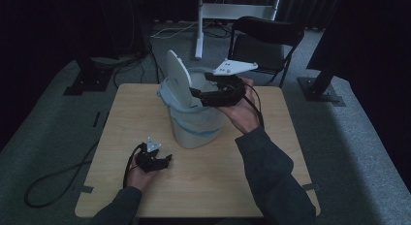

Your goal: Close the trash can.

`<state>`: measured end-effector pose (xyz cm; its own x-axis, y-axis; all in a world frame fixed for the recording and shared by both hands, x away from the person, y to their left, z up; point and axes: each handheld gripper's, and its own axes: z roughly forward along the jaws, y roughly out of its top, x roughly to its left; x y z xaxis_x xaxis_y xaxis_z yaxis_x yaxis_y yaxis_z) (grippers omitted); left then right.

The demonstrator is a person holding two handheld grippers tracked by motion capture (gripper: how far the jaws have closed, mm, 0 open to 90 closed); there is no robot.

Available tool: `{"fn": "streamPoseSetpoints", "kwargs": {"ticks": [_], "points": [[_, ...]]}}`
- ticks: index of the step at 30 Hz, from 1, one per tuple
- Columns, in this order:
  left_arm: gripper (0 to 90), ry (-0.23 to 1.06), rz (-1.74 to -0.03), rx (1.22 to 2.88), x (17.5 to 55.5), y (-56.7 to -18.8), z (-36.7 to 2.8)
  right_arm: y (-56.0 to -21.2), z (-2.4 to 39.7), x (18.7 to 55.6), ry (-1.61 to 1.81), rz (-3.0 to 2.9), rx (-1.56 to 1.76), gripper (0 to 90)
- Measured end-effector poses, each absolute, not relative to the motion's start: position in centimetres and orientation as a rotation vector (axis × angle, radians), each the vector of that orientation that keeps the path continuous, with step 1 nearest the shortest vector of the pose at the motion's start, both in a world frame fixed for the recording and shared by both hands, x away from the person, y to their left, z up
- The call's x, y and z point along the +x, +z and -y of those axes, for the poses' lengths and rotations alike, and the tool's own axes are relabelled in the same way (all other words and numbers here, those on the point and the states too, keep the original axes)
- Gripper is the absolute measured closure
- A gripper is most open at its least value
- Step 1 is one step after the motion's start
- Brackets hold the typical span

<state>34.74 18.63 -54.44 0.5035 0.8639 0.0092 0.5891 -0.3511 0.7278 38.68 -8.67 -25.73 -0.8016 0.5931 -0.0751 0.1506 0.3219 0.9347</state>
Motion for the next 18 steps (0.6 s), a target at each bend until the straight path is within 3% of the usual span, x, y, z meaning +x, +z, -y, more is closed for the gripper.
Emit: {"fn": "streamPoseSetpoints", "kwargs": {"ticks": [8,18], "points": [[30.1,0.522,-1.185,2.072,34.7,-54.4,-18.6,-25.7,7.2,38.8,1.424,-2.125,0.707,33.9],[30.1,0.521,-1.184,2.076,34.7,-54.4,-18.6,-27.1,10.2,40.7,1.374,-2.036,0.842,32.1]]}}
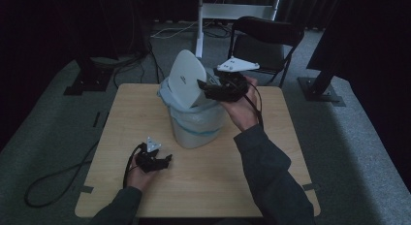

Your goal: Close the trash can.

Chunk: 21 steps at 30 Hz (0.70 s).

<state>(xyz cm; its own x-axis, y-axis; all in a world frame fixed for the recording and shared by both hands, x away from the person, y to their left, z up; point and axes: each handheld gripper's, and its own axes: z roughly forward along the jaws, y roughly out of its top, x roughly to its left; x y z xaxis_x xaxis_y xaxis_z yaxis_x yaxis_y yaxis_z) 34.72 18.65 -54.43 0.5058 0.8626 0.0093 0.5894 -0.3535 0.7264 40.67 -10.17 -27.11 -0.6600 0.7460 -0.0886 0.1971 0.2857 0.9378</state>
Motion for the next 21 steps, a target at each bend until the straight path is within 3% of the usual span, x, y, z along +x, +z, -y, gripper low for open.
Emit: {"fn": "streamPoseSetpoints", "kwargs": {"ticks": [6,8,11,14,16,21], "points": [[30.1,0.522,-1.183,2.077,34.7,-54.4,-18.7,-29.9,11.2,43.2,1.166,-1.983,0.906,36.6],[30.1,0.522,-1.184,2.077,34.7,-54.4,-18.7,-30.7,11.4,43.9,1.141,-1.98,0.927,47.4],[30.1,0.523,-1.183,2.077,34.7,-54.4,-18.7,-31.2,11.2,44.6,1.144,-2.018,0.902,71.0],[30.1,0.522,-1.185,2.074,34.7,-54.4,-18.6,-31.4,10.9,45.1,1.167,-2.067,0.898,84.4],[30.1,0.522,-1.184,2.077,34.7,-54.4,-18.7,-31.5,10.8,45.8,1.185,-2.089,0.916,89.6],[30.1,0.522,-1.183,2.076,34.6,-54.4,-18.7,-31.5,10.9,46.6,1.254,-2.109,0.98,90.0]]}}
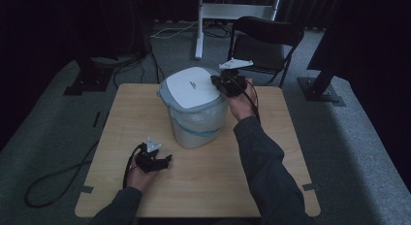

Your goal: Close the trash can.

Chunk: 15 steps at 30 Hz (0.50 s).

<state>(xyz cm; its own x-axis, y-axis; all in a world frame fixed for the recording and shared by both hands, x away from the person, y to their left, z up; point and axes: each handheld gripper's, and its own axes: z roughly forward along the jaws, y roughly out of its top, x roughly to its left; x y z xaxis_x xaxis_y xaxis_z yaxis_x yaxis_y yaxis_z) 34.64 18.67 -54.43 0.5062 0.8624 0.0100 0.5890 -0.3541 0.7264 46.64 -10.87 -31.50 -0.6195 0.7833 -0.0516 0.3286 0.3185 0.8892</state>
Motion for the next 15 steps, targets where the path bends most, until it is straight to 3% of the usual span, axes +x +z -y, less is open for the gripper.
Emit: {"fn": "streamPoseSetpoints", "kwargs": {"ticks": [15], "points": [[30.0,0.522,-1.183,2.074,34.6,-54.4,-18.6,-31.5,10.2,48.0,1.298,-2.158,1.078,90.0]]}}
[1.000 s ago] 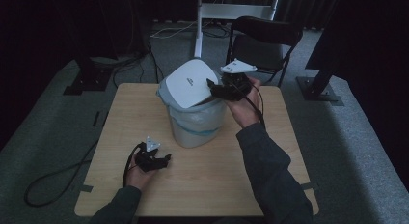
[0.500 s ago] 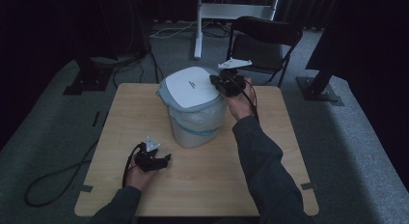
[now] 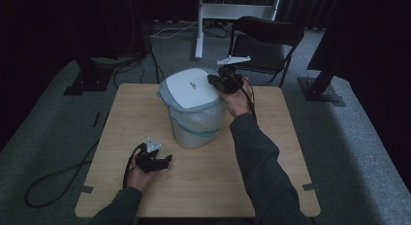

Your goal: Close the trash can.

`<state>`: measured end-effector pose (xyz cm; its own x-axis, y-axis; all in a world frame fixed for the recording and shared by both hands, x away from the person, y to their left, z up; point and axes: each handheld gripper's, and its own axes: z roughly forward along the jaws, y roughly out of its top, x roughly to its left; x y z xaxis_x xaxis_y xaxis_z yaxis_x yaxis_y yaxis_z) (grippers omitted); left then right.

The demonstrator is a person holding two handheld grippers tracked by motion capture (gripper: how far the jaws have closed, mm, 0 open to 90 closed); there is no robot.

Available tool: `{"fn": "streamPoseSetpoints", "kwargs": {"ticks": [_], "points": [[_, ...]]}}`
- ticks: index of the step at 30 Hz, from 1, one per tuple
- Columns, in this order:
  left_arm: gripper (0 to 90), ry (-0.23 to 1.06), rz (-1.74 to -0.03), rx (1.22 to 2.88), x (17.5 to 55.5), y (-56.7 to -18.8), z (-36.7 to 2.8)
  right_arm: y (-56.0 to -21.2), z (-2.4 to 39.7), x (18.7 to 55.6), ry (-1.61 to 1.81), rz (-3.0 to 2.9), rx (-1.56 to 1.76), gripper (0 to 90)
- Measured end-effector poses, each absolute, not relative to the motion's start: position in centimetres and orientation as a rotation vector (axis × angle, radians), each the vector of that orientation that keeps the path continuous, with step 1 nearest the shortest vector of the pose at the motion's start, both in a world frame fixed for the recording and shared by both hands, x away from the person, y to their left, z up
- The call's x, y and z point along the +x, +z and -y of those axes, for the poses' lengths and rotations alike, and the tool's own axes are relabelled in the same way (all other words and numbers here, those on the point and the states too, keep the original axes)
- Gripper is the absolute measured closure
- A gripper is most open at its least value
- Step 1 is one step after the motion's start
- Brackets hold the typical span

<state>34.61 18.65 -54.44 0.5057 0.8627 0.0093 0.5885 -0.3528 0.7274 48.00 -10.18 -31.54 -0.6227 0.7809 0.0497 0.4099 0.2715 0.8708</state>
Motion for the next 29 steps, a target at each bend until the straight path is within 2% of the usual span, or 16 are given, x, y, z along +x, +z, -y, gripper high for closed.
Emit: {"fn": "streamPoseSetpoints", "kwargs": {"ticks": [5,10,25,27,29], "points": [[30.0,0.521,-1.183,2.074,34.6,-54.4,-18.7,-31.1,10.0,47.8,1.206,-2.152,1.037,90.0],[30.0,0.521,-1.183,2.074,34.6,-54.4,-18.6,-30.8,11.9,47.4,1.258,-2.066,1.067,89.8],[30.0,0.523,-1.184,2.073,34.6,-54.4,-18.6,-32.5,15.3,47.0,1.226,-2.043,1.123,89.5],[30.0,0.523,-1.184,2.073,34.6,-54.4,-18.6,-32.7,15.6,46.8,1.213,-2.043,1.113,87.0],[30.0,0.523,-1.184,2.073,34.6,-54.4,-18.6,-32.9,16.1,46.5,1.206,-2.04,1.114,78.0]]}}
